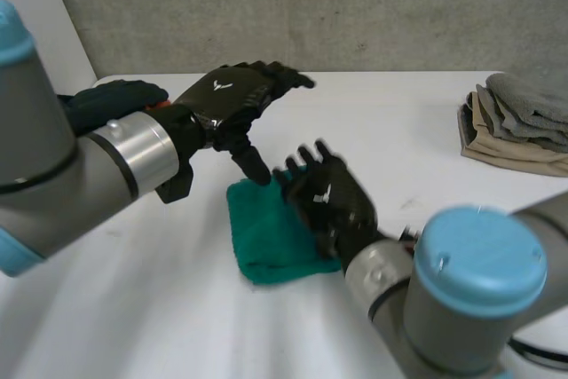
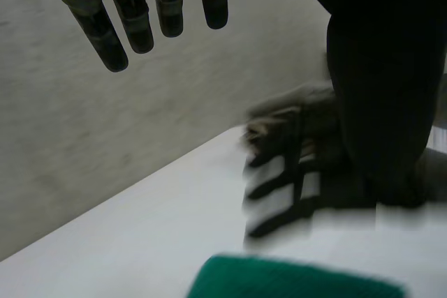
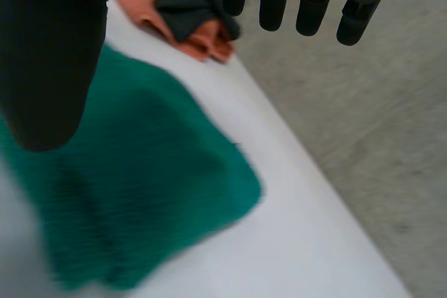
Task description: Fold the laundry.
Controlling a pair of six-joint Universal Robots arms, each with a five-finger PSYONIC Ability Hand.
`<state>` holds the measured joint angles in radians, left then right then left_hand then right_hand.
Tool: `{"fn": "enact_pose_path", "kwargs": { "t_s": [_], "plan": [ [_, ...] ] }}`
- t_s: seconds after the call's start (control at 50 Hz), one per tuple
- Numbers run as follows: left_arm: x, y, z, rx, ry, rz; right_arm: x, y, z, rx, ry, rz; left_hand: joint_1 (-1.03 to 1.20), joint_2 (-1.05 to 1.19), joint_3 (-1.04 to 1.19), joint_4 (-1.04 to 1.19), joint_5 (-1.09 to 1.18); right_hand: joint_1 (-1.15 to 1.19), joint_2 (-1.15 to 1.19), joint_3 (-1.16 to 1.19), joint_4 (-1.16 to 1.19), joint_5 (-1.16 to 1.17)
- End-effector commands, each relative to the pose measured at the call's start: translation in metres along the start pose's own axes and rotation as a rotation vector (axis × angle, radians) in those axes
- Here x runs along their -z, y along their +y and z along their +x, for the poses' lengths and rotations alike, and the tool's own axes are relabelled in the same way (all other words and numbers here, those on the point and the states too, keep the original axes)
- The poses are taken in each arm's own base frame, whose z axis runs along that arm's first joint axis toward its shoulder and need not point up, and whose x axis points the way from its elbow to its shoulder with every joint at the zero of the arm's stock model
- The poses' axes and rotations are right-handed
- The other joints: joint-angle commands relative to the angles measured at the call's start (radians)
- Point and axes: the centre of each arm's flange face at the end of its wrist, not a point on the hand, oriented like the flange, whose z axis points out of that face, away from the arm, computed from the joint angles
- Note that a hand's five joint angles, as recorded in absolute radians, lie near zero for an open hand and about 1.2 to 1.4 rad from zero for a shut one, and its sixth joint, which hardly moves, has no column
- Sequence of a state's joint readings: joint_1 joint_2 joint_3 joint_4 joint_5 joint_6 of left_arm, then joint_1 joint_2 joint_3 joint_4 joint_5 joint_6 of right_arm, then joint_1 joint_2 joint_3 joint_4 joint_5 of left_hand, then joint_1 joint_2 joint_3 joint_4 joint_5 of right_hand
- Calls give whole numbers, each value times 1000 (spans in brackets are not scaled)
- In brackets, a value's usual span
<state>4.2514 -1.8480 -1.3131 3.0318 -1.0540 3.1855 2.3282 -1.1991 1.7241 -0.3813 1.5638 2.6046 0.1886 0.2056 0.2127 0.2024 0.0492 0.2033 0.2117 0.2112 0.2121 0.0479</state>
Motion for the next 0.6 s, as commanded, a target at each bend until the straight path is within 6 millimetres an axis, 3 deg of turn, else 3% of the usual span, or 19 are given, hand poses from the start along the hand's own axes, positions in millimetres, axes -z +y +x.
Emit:
{"fn": "enact_pose_path", "kwargs": {
  "t_s": [0.02, 0.12, 0.3, 0.6],
  "plan": [
    [13, -11, 22, 100, 262, -32, 6, 30, -37, -93, -81, -55, -14, -31, -38, -28, -49, 9, 1, 1, 1, -10],
    [15, -9, 29, 98, 285, -40, -10, 50, -45, -87, -59, -47, -14, -31, -38, -28, -49, 21, 13, 13, 12, 2],
    [13, 4, 35, 74, 267, -43, -37, 66, -40, -55, -8, -17, -14, -31, -38, -28, -49, 147, 139, 139, 138, 128],
    [12, 3, 30, 60, 250, -5, -67, 59, -24, -59, 43, 42, -14, -31, -38, -28, -49, 262, 253, 254, 253, 243]
  ]
}}
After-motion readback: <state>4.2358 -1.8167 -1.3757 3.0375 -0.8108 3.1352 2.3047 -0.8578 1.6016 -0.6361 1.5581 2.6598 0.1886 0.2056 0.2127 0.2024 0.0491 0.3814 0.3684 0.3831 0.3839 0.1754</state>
